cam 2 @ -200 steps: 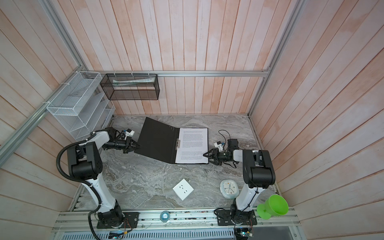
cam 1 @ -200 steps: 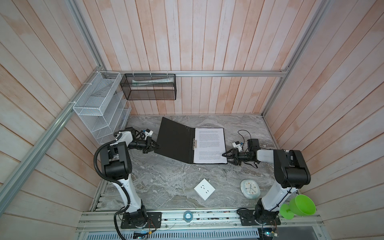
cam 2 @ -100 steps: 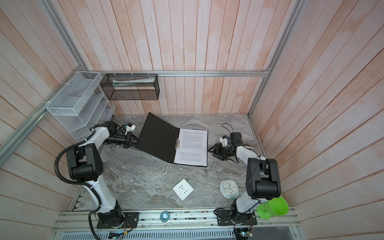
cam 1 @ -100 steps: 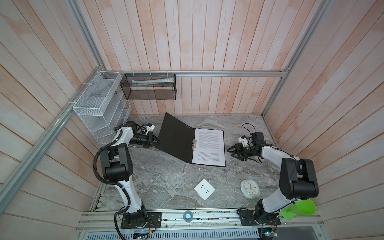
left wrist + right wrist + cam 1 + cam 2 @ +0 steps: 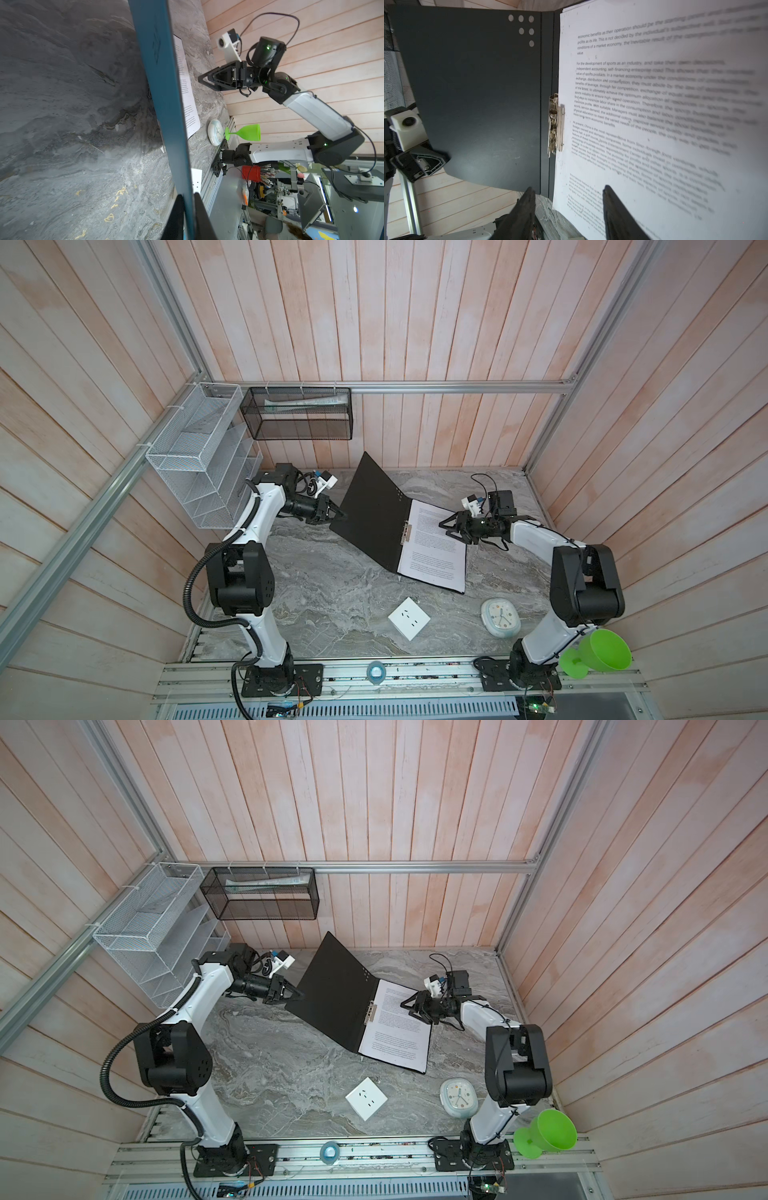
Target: Put the files into the folder
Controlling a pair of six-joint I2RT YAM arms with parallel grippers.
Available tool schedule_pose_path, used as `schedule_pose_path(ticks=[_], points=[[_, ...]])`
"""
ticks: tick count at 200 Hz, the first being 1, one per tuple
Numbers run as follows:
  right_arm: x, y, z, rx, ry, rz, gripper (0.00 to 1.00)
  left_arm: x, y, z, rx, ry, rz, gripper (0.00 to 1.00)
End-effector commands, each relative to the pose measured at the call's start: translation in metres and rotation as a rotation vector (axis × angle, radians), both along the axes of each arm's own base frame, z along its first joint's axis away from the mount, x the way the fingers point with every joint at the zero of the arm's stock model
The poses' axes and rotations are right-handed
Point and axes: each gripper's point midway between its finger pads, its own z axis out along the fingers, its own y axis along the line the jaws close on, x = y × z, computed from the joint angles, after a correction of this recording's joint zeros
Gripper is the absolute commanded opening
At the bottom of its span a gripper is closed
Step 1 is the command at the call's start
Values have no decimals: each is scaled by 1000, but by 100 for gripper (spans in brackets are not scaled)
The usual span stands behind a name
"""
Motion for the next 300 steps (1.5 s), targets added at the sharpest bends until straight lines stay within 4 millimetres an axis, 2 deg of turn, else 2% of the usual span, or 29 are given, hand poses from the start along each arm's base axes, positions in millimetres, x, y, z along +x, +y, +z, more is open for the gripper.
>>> schedule_pose_path(ticks=[1,19,37,69,92,145,169,196,216,267,285,300], points=[[14,10,-1,19,-8,10,52,-8,-9,13,-8,-42,-29,12],[17,11,-6,-24,-8,5,52,-1,-5,-2,49,-35,10,7],[17,6,2,-41,-36,-14,52,7,3,-12,103,-44,49,2],[14,1,16,-55,-60,-11,52,20,11,-10,92,-40,81,0],[12,-2,16,-68,-58,-17,51,29,20,-10,93,-41,111,0],[13,-2,10,-49,-56,-40,51,40,65,-17,226,-59,262,0],[18,12,7,-9,-44,0,51,37,71,-8,261,-88,285,0],[25,39,1,4,-44,71,51,32,73,-4,282,-84,287,1],[31,65,3,32,-54,135,51,28,72,-3,278,-84,278,12],[36,132,-6,80,-42,270,51,22,66,-5,232,-57,258,21],[37,146,-13,105,-27,284,51,21,61,-1,199,-55,244,22],[41,150,-16,122,-19,277,51,19,56,4,162,-54,230,25]])
